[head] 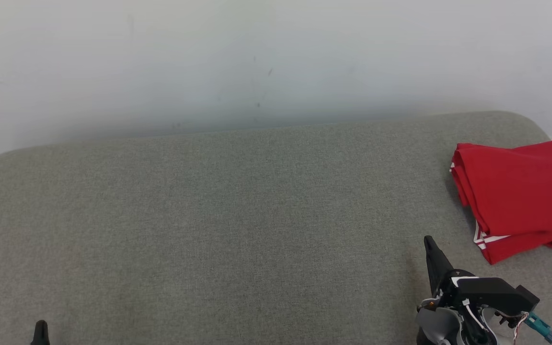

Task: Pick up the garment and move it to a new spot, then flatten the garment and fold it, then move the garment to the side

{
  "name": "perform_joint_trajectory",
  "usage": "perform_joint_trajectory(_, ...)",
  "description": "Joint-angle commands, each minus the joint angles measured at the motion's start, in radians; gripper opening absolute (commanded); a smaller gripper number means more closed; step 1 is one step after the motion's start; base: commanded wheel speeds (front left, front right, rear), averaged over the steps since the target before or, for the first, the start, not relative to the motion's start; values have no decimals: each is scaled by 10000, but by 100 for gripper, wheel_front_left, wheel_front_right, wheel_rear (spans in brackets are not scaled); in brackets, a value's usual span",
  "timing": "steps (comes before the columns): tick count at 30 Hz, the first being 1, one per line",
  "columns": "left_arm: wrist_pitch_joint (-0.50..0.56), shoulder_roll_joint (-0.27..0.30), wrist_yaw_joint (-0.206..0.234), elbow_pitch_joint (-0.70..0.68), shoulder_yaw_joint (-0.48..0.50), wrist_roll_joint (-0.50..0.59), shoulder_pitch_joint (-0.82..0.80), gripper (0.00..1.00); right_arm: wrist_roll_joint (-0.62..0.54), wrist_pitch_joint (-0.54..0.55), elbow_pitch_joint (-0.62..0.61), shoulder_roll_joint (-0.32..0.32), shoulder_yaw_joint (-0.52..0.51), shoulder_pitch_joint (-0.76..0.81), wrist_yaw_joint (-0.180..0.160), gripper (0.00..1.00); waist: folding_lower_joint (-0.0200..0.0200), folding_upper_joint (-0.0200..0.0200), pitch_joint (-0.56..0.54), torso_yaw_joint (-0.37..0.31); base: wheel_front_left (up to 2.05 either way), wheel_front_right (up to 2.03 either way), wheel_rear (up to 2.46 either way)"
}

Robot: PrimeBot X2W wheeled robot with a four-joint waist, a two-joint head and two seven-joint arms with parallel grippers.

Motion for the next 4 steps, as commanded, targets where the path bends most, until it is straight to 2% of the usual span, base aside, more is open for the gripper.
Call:
perform_joint_trajectory(1, 104, 25, -75, 30, 72, -305, -165, 0, 277, 83, 65, 46, -26, -99, 4, 0, 0, -1, 25, 7, 0, 0, 0)
perform_joint_trajectory(4, 153, 25, -78, 57, 114, -490, -178, 0, 489, 126, 97, 60, -49, -200, 4, 0, 0, -1, 59, 16, 0, 0, 0)
